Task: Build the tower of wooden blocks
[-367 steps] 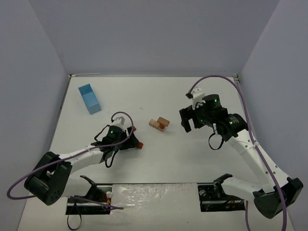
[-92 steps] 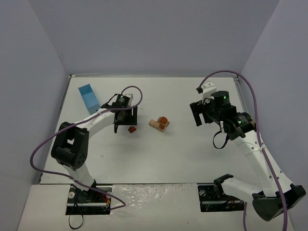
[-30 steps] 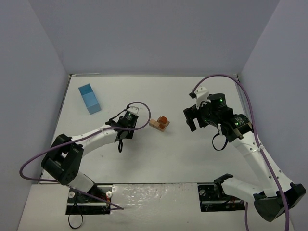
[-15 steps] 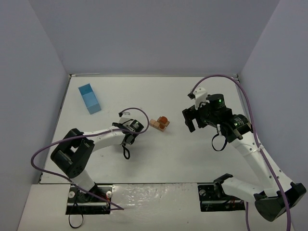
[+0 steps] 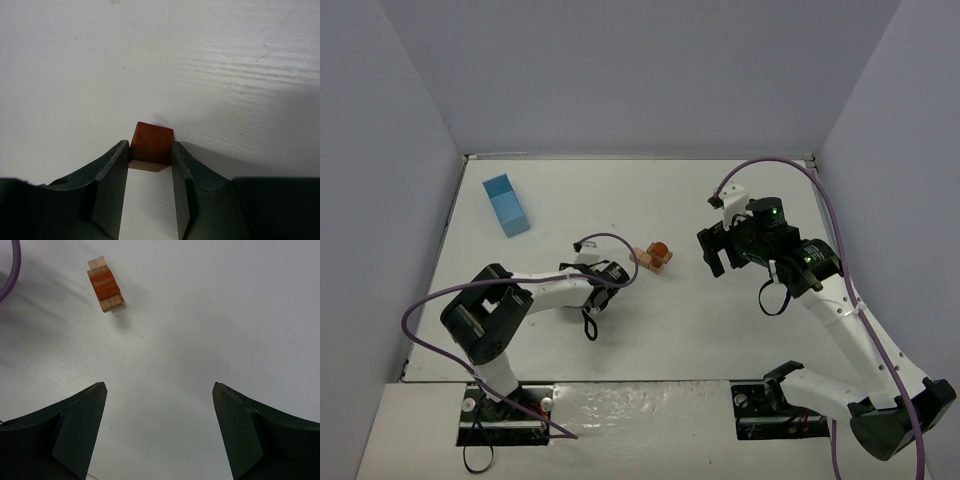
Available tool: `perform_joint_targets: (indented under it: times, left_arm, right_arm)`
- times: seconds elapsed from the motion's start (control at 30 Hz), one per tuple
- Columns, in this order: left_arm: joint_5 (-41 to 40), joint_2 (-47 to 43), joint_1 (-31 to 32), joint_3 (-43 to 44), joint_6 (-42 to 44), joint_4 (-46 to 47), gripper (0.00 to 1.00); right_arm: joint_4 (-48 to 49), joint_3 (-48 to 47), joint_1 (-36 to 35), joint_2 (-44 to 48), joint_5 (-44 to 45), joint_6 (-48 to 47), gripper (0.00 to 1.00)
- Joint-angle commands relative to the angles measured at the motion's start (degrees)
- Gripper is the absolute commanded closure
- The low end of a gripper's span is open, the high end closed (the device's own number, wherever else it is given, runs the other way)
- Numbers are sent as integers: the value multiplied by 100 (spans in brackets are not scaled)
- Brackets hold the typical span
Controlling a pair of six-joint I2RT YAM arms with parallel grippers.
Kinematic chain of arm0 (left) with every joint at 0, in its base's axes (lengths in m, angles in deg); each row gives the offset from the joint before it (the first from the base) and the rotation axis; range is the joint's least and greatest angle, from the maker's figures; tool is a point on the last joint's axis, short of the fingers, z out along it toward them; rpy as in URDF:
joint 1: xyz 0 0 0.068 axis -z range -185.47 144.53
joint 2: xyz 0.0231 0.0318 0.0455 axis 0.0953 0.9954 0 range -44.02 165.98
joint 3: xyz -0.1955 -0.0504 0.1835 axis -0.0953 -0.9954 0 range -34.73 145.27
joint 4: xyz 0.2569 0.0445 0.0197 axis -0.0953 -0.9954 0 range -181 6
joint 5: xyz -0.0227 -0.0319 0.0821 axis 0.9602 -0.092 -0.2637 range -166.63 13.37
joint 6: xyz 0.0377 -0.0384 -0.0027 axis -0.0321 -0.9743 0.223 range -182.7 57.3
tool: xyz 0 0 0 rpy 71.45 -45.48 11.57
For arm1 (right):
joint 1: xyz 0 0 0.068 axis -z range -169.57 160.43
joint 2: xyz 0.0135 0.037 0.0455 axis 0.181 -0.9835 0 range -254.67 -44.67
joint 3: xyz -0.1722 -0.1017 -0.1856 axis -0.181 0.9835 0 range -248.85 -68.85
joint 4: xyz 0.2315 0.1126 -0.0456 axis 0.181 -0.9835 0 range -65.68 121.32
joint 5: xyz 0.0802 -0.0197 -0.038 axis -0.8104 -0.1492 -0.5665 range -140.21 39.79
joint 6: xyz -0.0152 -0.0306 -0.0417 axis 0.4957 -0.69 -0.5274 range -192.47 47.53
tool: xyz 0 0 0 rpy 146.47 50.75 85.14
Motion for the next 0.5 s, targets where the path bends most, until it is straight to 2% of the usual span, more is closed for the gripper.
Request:
perform_joint_targets:
  times: [0.0, 0.13, 0.27, 0.47]
  left_arm:
    - [435, 19, 149, 91, -475, -41, 77]
    - [456, -56, 227, 111, -509, -79, 73]
    - [476, -39, 287, 193, -571, -143, 64]
    - [505, -77, 381, 282, -632, -209, 56]
  right_arm:
    - [262, -11, -80, 63, 79, 26, 16]
    - [266, 5, -97, 72, 95, 23, 16]
    - [264, 15, -109, 72, 105, 23, 16]
    - [263, 28, -133, 77, 110, 23, 16]
